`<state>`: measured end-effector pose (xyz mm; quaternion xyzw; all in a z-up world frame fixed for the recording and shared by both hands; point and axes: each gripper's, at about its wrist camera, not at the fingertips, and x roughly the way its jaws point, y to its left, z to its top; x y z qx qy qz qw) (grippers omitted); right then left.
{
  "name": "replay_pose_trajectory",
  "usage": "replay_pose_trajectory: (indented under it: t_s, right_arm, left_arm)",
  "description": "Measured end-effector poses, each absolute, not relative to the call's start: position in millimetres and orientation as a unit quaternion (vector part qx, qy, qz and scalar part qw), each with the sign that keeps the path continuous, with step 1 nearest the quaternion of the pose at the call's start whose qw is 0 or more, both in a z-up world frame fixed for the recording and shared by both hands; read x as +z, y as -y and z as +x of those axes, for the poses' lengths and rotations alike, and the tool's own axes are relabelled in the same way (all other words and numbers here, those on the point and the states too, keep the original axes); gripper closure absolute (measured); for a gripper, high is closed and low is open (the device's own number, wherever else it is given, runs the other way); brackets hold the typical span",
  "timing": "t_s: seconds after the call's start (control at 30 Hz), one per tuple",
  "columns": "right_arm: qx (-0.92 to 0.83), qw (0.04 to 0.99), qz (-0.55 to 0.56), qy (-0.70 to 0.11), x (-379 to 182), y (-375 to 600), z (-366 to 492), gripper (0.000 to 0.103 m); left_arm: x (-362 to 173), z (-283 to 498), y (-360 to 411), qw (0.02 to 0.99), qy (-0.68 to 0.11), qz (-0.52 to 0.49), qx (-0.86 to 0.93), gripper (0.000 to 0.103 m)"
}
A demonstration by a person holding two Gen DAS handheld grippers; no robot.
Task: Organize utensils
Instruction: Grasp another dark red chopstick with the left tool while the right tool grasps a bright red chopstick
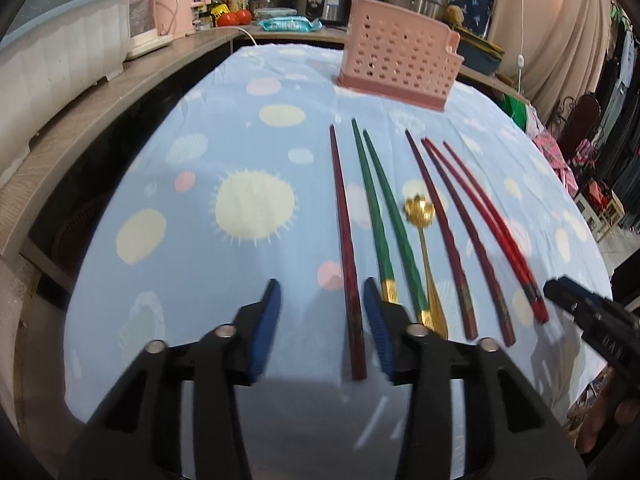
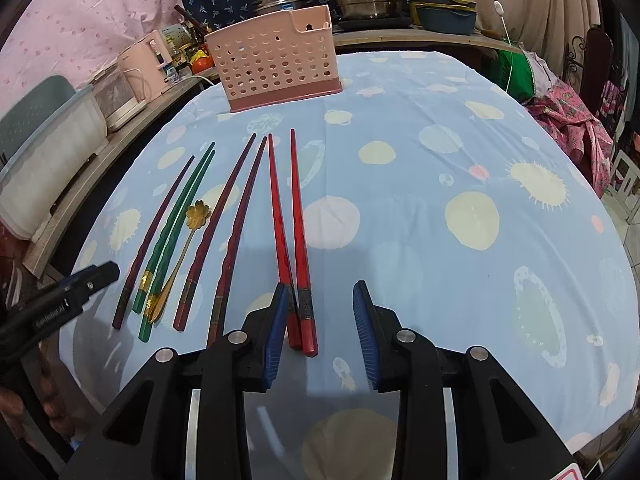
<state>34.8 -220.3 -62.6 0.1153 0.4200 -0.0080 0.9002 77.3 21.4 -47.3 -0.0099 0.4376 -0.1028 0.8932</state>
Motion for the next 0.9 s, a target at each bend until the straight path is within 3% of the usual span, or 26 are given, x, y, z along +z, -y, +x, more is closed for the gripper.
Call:
replay_pose_trajectory:
  t_s: [0.17, 0.4, 0.73, 0.9]
  right_arm:
    - [-0.007, 0.897, 0.113, -0.428, -68, 218, 41, 0.083]
    - [-0.005, 0.896, 0.108, -0.431, -71, 215, 45, 0.087]
    - [-0.003, 0.894, 0.102, -0.436, -77, 213, 45, 0.093]
    - [-0.003, 0.894, 0.103, -0.435, -78, 214, 45, 0.094]
  left_arm:
    - [-54, 76, -22, 0.889, -0.445, -0.011, -0.106, 0.078]
    - [-59, 78, -25, 0.886, -0.452, -0.015, -0.107, 0.086]
    - [-52, 74, -28, 0.885, -0.45, -0.032, -0.114, 0.086]
    - [-45, 69, -23, 0.886, -0.446, -0.034, -0.123, 0.08]
